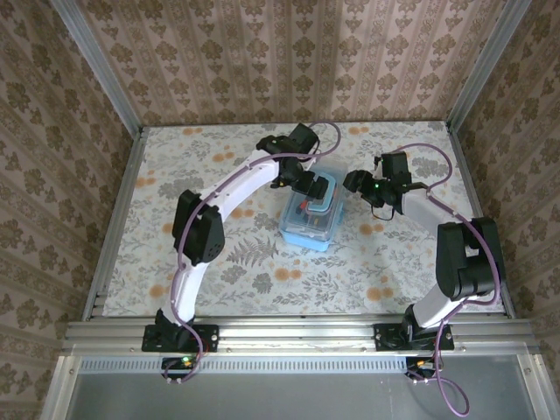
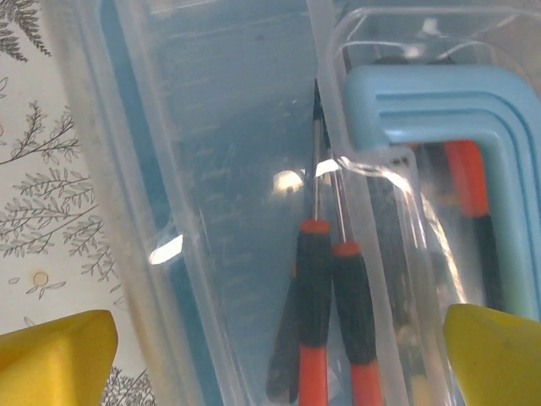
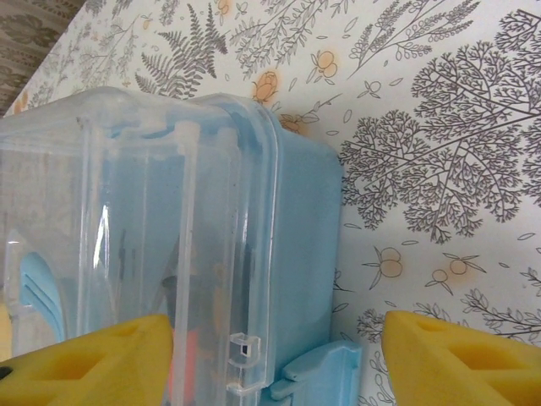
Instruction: Pack the tool kit
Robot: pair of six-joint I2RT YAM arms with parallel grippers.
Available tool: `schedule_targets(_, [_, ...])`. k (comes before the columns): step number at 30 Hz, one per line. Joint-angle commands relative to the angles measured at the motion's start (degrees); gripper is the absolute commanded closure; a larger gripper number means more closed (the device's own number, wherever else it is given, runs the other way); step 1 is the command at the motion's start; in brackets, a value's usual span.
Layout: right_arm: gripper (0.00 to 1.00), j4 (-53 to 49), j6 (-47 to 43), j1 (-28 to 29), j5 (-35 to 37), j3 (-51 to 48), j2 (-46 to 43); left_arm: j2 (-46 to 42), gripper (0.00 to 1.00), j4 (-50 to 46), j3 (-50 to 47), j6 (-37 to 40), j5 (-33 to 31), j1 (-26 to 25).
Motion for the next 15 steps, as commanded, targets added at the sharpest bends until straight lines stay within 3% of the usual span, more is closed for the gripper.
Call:
schedule_targets(1, [0.32, 2.9, 1.3, 0.6, -2.6, -0.2, 0.8, 1.2, 0.03, -3.0, 2.0, 1.5, 0.8, 0.8])
schedule_targets(8, [0.33, 5.6, 2.8, 2.5, -4.1, -2.6, 1.3, -4.1, 0.13, 0.7, -9.0, 0.5, 1.0, 2.4])
schedule_targets(15, [0.34, 6.5, 3.8, 7.3, -4.2, -1.3, 3.4, -14.3, 0.18, 3.3, -24.2, -1.8, -4.9, 3.6])
